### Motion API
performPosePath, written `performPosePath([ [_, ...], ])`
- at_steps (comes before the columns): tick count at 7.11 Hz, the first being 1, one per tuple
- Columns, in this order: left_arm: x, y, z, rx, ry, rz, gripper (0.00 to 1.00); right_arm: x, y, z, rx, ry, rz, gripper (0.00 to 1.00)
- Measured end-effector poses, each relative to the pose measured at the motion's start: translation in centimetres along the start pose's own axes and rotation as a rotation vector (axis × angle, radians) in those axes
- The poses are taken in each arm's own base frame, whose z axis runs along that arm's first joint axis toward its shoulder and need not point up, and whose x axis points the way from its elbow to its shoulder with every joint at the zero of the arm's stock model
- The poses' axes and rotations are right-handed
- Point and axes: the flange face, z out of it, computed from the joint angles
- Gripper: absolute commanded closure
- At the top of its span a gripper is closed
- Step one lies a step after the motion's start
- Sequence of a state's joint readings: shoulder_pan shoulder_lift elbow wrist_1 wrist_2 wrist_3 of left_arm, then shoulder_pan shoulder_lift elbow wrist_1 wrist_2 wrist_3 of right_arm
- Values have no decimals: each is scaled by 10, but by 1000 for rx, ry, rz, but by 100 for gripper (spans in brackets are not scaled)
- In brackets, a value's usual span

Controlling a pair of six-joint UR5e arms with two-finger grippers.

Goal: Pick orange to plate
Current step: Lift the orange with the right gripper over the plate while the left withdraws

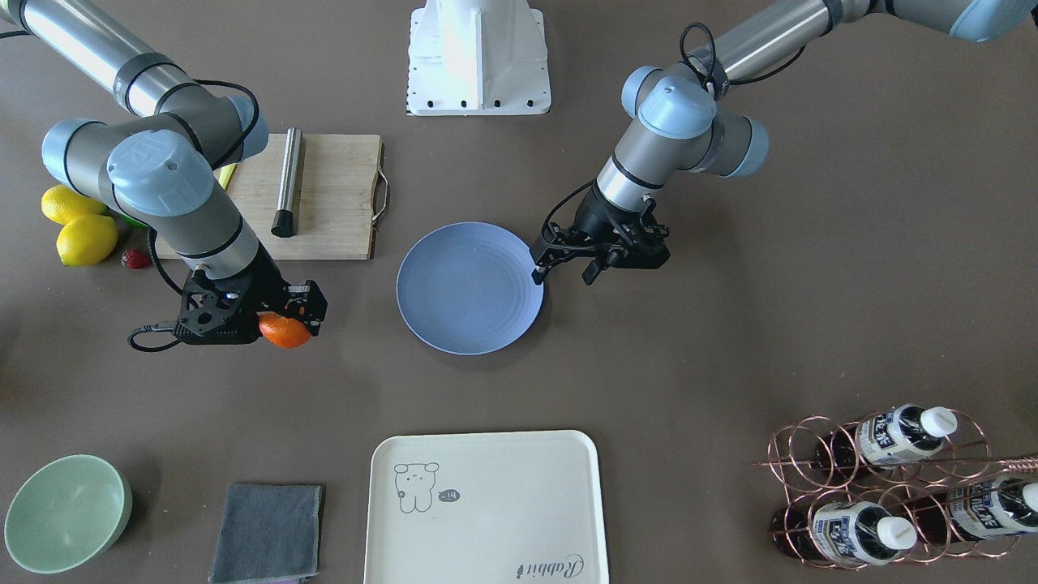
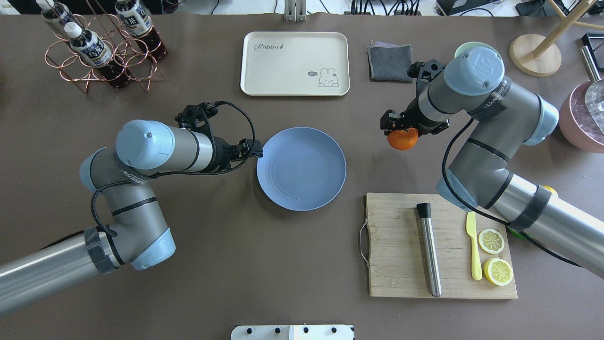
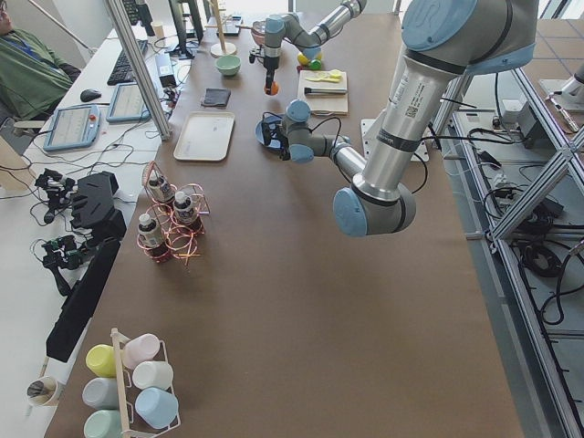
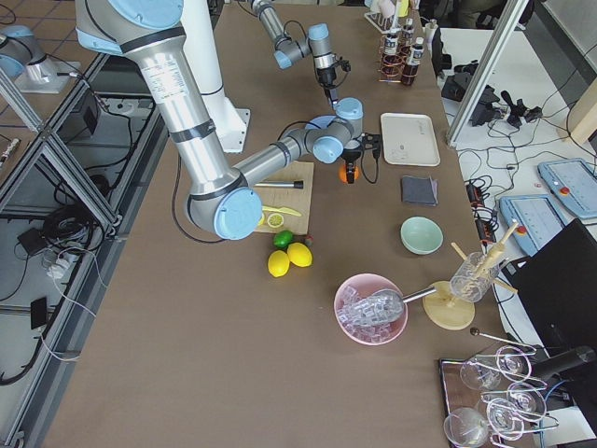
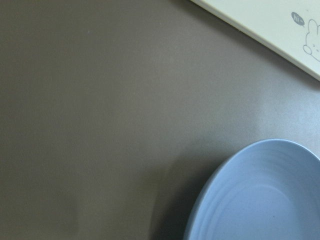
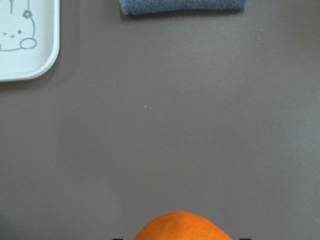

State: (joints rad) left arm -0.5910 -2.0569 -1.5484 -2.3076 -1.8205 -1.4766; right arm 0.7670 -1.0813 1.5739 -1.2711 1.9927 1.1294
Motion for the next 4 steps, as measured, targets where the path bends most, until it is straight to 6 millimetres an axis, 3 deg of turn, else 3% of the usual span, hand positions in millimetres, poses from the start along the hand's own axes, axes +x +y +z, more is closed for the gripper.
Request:
performPosePath([
  [2, -60, -48, -42, 21, -42, 194, 2, -72, 18, -7, 2, -6, 32, 100],
  [4, -134, -79, -109, 66, -104, 432, 2, -124, 53, -3, 6, -23, 23, 100],
])
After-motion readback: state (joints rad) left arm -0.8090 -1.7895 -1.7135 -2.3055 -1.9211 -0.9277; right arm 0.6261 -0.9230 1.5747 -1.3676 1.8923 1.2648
